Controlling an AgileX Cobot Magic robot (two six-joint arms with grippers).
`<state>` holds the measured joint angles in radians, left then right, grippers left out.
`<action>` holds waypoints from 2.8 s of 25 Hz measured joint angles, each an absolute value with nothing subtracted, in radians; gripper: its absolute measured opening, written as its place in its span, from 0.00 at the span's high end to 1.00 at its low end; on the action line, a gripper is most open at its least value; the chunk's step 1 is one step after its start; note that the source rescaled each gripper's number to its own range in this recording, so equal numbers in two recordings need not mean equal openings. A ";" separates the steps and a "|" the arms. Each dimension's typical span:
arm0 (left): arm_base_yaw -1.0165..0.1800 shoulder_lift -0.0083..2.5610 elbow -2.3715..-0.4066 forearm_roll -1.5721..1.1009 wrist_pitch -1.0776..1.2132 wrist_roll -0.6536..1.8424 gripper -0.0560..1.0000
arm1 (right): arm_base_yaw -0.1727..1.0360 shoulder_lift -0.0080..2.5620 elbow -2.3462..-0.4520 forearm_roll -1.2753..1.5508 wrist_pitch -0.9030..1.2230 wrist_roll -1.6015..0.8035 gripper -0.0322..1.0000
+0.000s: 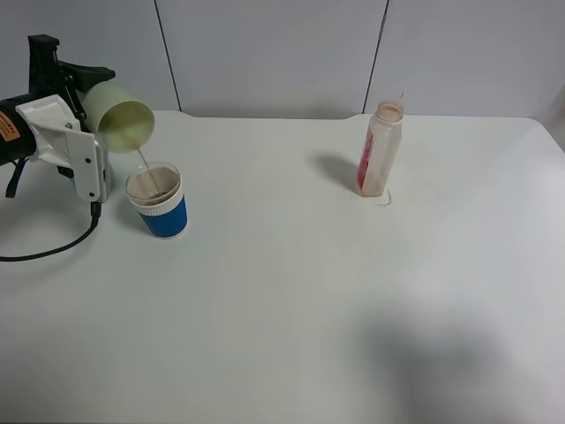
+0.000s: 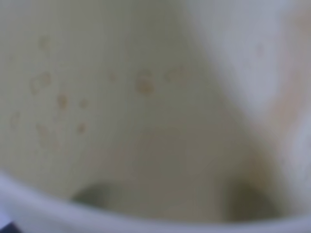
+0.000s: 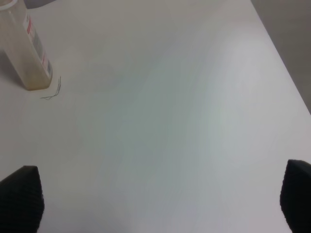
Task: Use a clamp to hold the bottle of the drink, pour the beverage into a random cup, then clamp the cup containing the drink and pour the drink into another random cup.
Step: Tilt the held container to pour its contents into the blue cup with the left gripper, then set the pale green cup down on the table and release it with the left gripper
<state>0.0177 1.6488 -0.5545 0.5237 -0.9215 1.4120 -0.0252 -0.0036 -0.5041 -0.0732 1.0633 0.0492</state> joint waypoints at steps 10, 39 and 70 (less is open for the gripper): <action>0.018 1.649 -0.554 0.524 -0.940 1.433 0.94 | -0.025 -0.004 -0.504 -0.073 1.063 0.049 0.02; 0.018 1.649 -0.554 0.521 -0.948 0.839 0.94 | -0.025 -0.004 -0.504 -0.073 1.063 0.049 0.02; 0.021 1.508 -0.362 0.313 -1.035 0.558 0.94 | -0.025 -0.004 -0.504 -0.073 1.063 0.049 0.02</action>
<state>0.0212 1.5085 -0.3624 0.3135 -1.0350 0.5575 -0.0252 -0.0036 -0.5041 -0.0732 1.0633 0.0492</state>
